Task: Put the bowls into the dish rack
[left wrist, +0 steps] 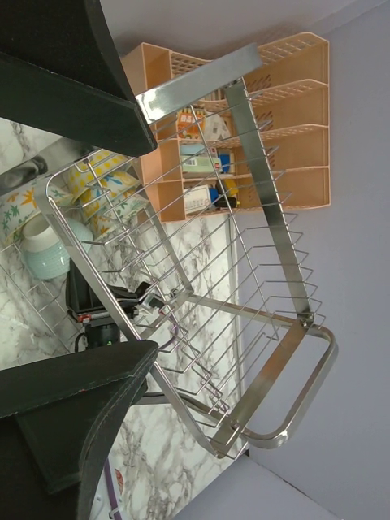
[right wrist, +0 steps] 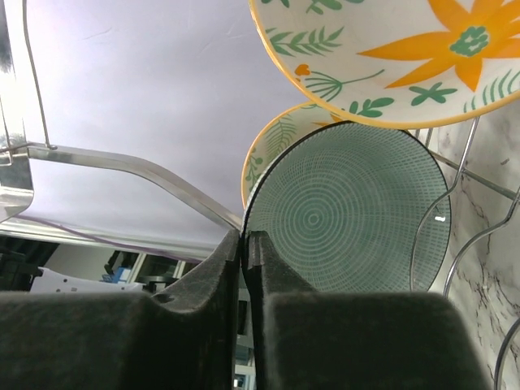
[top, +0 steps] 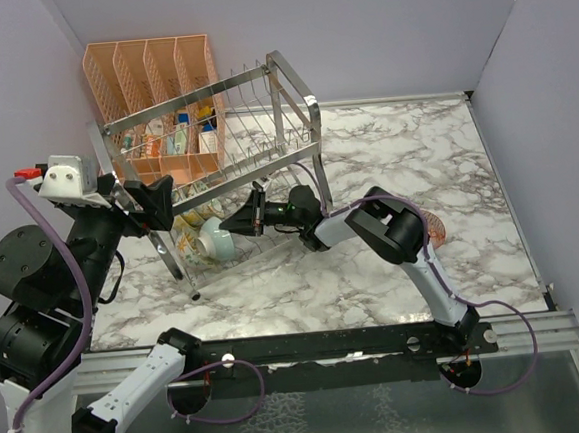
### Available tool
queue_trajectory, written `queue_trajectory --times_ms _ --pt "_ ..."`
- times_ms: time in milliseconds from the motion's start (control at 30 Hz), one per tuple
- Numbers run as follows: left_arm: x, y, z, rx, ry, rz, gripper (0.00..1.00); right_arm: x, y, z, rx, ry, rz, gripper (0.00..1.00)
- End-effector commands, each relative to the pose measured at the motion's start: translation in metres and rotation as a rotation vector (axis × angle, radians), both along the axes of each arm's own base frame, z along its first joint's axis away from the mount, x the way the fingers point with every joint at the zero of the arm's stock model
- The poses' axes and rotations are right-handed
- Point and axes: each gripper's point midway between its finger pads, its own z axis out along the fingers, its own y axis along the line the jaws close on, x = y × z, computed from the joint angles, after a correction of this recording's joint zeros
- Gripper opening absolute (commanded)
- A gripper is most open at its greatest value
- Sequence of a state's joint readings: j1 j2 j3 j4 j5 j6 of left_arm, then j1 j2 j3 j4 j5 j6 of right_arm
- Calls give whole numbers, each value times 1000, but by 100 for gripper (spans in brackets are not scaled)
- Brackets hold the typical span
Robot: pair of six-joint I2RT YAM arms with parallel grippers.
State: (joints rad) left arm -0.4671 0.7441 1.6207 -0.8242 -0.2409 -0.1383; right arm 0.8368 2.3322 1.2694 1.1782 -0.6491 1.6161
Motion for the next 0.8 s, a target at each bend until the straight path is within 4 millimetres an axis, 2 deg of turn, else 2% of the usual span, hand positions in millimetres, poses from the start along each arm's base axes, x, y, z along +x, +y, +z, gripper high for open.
queue_trajectory --times_ms 0,67,133,300,467,600,767 --pt "-3 7 6 3 -25 25 99 -6 3 -3 -17 -44 22 17" --pt "-3 7 5 4 -27 27 99 -8 3 1 -9 -63 36 25" --pt "-3 7 5 4 -26 27 99 -10 3 6 7 -82 48 28" --pt "-3 6 5 3 -26 22 99 -15 0 19 36 -129 58 29" --pt "-3 6 6 1 -26 21 99 -22 -4 41 48 -190 63 31" --pt "-2 6 6 0 -24 22 99 -38 -8 61 59 -238 87 31" --pt "3 3 5 0 -14 22 99 -73 -10 62 26 -267 179 31"
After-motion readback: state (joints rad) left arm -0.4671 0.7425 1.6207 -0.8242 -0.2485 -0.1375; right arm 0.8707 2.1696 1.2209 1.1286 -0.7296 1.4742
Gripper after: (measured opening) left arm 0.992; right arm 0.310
